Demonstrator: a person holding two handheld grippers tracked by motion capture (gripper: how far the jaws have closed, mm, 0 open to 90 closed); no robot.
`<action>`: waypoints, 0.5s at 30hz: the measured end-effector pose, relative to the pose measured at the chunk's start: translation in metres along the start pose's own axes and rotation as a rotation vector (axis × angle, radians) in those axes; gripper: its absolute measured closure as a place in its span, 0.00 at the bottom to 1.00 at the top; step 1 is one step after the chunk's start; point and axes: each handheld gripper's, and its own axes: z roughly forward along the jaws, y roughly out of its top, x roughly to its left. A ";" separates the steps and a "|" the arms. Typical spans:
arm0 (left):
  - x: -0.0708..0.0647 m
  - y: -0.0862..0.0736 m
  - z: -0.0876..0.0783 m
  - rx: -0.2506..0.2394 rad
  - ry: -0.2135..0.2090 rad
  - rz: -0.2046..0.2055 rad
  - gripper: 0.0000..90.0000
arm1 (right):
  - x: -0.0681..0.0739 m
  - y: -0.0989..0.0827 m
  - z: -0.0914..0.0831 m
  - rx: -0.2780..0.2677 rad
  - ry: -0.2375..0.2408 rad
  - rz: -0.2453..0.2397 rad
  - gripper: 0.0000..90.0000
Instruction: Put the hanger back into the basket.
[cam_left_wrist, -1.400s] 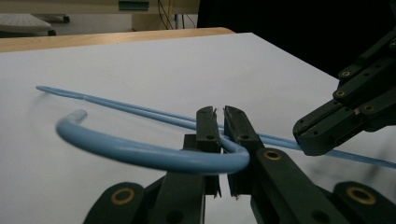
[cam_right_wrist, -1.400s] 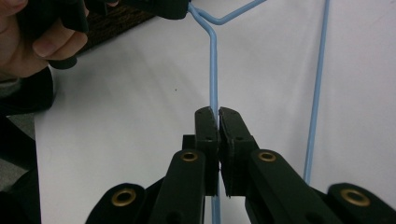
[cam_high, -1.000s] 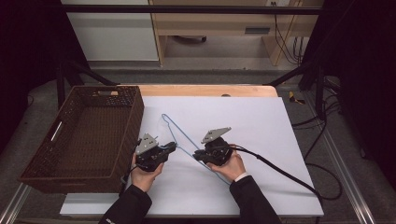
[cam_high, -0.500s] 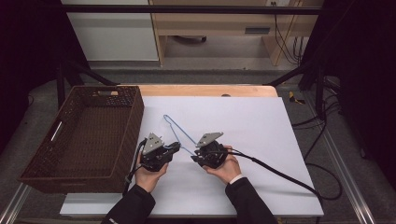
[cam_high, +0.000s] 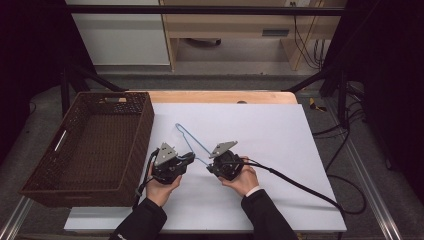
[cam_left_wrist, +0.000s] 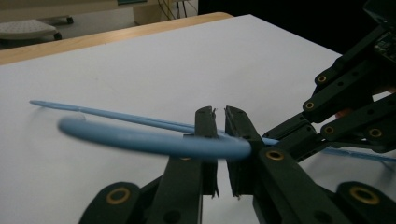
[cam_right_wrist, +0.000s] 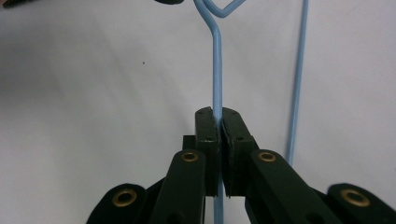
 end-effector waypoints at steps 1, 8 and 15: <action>0.000 0.001 -0.002 -0.005 -0.005 0.003 0.82 | 0.000 0.000 -0.001 -0.005 -0.005 0.004 0.98; 0.003 0.006 -0.023 -0.008 -0.024 0.044 0.52 | -0.008 0.006 -0.019 -0.025 0.008 0.003 0.98; 0.009 0.010 -0.038 0.024 0.000 0.125 0.36 | -0.017 0.012 -0.049 -0.033 0.036 -0.025 0.98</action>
